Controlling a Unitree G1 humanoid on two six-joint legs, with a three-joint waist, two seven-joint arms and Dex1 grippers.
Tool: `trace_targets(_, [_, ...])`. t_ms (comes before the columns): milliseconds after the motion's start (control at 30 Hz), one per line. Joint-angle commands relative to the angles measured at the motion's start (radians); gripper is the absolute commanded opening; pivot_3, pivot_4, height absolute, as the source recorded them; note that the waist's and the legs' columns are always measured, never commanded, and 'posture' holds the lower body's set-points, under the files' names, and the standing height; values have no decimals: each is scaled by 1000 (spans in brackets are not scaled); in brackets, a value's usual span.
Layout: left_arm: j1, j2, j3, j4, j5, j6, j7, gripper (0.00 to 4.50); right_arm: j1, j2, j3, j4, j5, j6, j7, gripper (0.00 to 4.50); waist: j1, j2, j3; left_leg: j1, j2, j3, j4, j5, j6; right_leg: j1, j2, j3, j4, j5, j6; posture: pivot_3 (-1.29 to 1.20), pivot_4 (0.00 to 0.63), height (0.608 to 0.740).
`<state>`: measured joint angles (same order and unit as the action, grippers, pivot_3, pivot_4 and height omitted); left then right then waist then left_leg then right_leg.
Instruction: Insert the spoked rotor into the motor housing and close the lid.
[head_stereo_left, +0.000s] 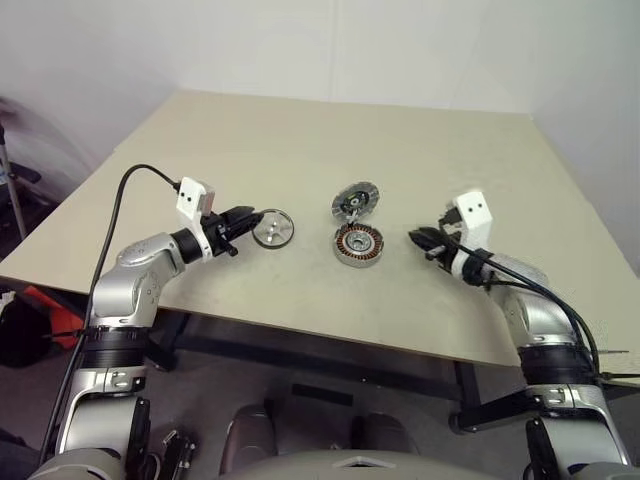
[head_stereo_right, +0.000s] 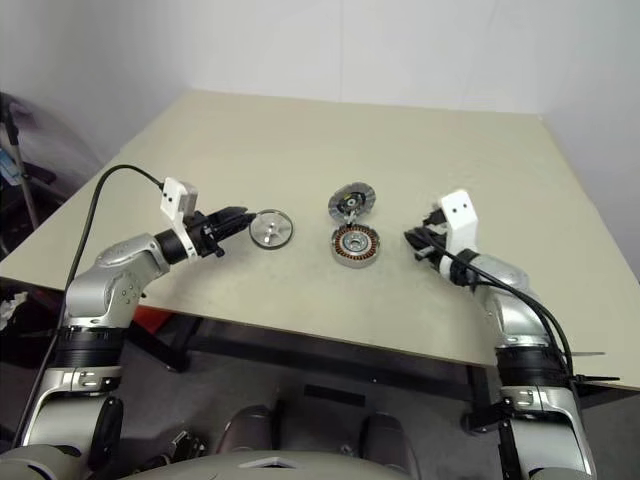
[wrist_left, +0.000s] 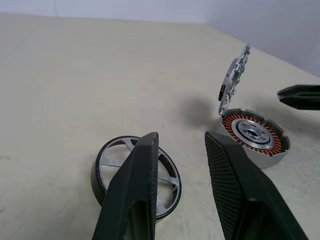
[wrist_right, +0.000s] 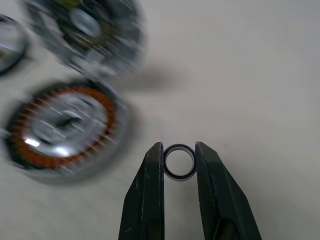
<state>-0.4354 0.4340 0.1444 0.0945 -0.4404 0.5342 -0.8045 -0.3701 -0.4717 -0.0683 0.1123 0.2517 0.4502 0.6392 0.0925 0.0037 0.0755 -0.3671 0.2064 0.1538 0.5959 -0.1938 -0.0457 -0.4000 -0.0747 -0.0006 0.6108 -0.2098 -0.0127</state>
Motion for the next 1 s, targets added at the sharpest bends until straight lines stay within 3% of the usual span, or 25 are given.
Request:
trace_targets(33, [-29,10,3,-28,-18,-1,1,1582,-60,26,27,-46,14,29,1,660,0,0,0,0,0,0,0,0,0,0,0,0,0,0,0,0,0,740])
trace_targets(333, [-23,19,11,-41,-22,1,10,1582,-91,118,115,12,-17,37,-13,660,2,0,0,-2,0,0,0,2,-3,-1,0,0,0,0,0,0,0,740])
trace_targets(1000, [-17,23,12,-49,-21,-2,28,1582,-57,152,135,84,-65,4,-36,660,1,0,0,0,0,-1,0,3,-6,-1,0,0,2,0,0,0,0,740])
